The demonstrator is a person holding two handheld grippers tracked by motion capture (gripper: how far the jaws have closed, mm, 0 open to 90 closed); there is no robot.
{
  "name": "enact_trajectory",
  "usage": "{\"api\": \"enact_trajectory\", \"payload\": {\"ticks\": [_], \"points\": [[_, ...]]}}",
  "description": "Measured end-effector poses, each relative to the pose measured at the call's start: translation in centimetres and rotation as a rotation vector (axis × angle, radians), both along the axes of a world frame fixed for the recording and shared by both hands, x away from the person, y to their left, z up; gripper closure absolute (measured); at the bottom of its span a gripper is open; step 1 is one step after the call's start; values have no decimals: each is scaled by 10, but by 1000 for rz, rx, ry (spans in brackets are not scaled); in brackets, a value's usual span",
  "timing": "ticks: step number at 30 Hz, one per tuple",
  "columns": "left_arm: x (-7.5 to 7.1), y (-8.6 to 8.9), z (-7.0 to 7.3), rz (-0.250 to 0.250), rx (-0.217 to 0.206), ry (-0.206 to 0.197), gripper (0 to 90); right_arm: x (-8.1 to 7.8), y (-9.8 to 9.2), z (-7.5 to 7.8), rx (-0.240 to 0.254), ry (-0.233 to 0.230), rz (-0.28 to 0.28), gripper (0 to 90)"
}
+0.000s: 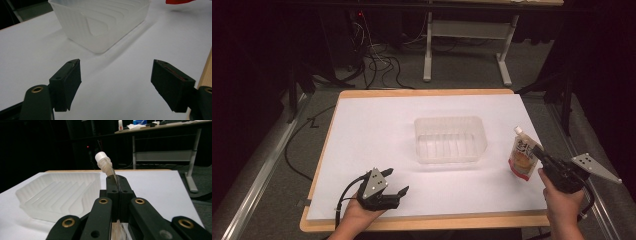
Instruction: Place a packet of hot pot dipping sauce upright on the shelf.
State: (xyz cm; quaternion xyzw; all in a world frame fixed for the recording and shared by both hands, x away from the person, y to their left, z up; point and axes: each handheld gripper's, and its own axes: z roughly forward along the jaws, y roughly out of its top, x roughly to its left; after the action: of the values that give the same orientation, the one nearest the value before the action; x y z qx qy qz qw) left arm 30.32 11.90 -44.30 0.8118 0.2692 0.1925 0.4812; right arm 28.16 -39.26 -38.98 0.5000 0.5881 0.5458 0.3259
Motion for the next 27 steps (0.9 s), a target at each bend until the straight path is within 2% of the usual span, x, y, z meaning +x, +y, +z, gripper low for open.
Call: {"api": "enact_trajectory", "payload": {"ticks": [5, 9, 16, 23, 27], "points": [[0, 0, 0, 1, -2, 0, 248, 7, -4, -4, 0, -6, -24, 900], [0, 0, 0, 1, -2, 0, 248, 11, -6, -9, -2, 13, -35, 900], [0, 0, 0, -1, -3, -2, 248, 6, -7, -15, -18, 36, -31, 900], [-1, 0, 2, -2, -2, -7, 249, -7, -3, -13, -102, 54, -32, 900], [-2, 0, 2, -4, 0, -10, 248, -10, -3, -13, -116, 62, -24, 872]]}}
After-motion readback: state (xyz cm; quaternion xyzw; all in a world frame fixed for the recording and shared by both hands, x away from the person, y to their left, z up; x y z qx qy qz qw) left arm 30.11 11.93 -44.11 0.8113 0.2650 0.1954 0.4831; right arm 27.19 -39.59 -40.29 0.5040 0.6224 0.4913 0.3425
